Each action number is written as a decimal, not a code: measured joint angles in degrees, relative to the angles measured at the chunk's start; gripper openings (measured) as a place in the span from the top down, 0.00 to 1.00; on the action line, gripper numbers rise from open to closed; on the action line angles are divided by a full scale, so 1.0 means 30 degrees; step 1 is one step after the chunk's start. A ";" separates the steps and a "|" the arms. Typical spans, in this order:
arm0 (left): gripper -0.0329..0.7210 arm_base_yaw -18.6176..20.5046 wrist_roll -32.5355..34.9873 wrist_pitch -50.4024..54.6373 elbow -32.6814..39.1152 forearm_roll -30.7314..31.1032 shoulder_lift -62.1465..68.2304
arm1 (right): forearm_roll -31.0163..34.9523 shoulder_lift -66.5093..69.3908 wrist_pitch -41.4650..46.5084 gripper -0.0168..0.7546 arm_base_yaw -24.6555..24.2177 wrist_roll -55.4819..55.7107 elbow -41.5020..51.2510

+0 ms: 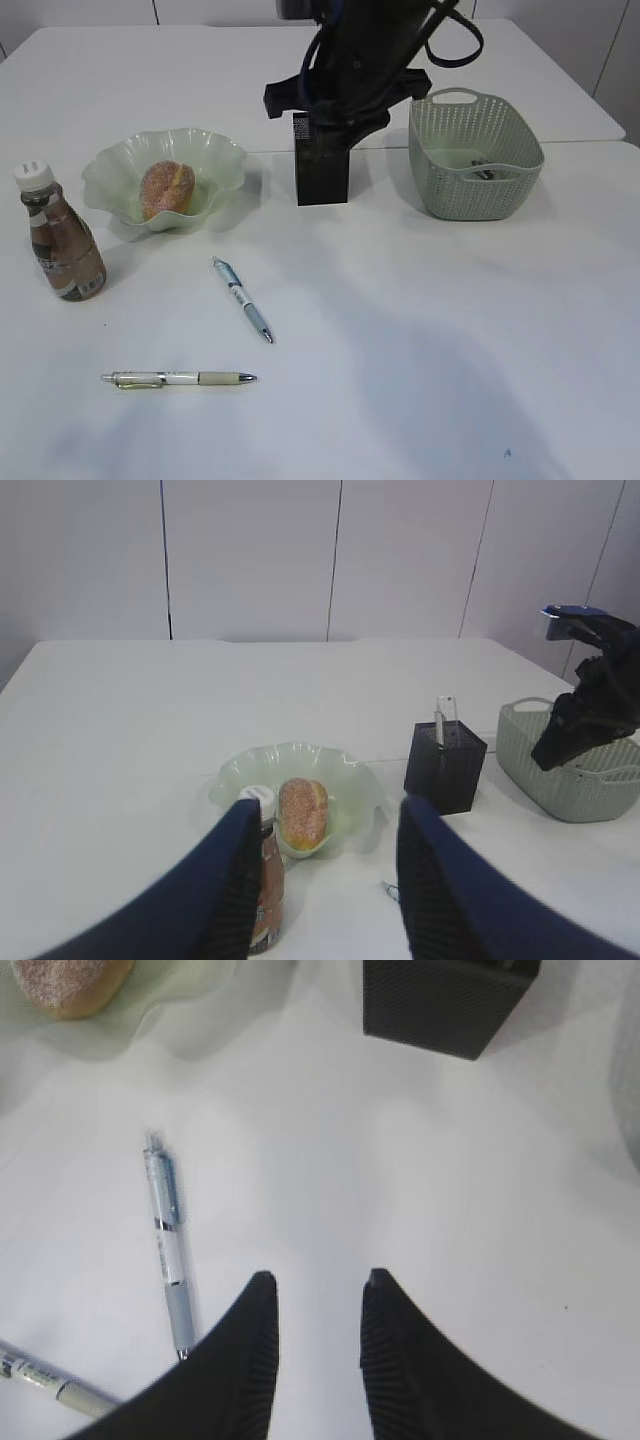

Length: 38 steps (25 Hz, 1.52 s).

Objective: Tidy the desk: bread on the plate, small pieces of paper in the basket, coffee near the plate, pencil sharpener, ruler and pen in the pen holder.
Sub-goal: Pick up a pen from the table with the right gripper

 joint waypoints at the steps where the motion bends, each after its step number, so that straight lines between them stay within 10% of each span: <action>1: 0.54 0.0000 0.0000 0.0038 0.0000 0.0000 0.0000 | 0.0310 0.0000 0.0783 0.66 0.0417 -0.0043 0.0000; 13: 0.54 0.0000 0.0000 0.1398 0.0000 -0.0793 0.0000 | 0.1419 0.1381 0.1082 0.46 0.2227 -0.0928 -0.0572; 38: 0.55 0.0000 -0.0030 0.2702 0.0000 -0.1738 0.0000 | 0.3547 0.7324 0.1800 0.45 0.2299 -0.3485 -0.5974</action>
